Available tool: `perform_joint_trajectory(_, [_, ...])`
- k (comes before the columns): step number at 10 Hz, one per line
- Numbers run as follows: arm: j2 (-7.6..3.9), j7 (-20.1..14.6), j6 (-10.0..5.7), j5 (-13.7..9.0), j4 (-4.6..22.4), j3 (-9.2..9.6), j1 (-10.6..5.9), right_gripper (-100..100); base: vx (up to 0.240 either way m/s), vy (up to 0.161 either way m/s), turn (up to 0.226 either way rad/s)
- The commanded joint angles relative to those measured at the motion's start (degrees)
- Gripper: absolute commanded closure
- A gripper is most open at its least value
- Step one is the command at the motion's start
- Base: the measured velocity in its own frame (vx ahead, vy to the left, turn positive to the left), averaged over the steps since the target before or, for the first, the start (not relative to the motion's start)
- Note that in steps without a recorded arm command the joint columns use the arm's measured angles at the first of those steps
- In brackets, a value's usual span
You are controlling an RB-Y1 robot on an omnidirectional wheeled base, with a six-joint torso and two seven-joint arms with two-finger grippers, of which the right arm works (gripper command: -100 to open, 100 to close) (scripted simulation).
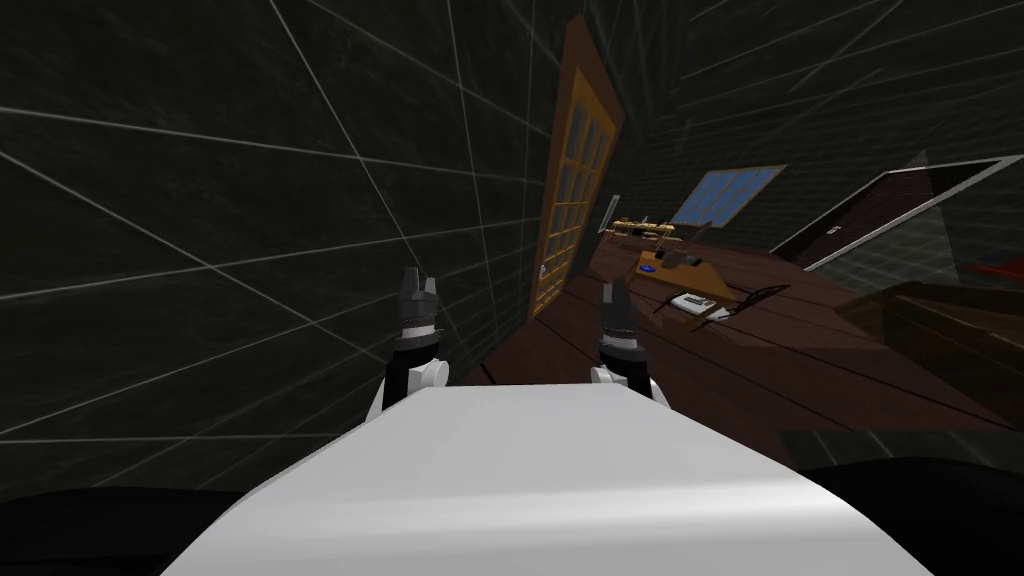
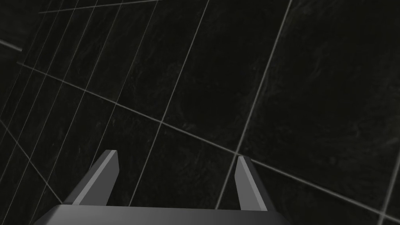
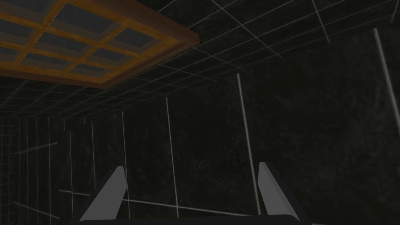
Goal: Pull the door open
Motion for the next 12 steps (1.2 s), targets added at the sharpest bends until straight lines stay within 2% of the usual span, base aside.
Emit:
perform_joint_trajectory(1, [-0.50,1.8,-0.69,0.9,2.3,-0.59,-0.29,-100,0.145,-0.085,0.144])
perform_joint_trajectory(2, [-0.86,3.0,-1.31,1.6,4.1,-1.10,-0.44,-100,0.150,-0.097,0.161])
perform_joint_trajectory(5, [-1.38,5.0,-2.30,2.6,7.0,-1.91,-0.67,-100,0.111,-0.074,0.141])
perform_joint_trajectory(6, [-1.71,6.4,-2.96,3.4,8.9,-2.45,-0.83,-100,0.113,-0.083,0.203])
perform_joint_trajectory(12, [-2.50,10.8,-5.15,5.7,15.3,-4.25,-1.36,-100,0.090,-0.082,0.126])
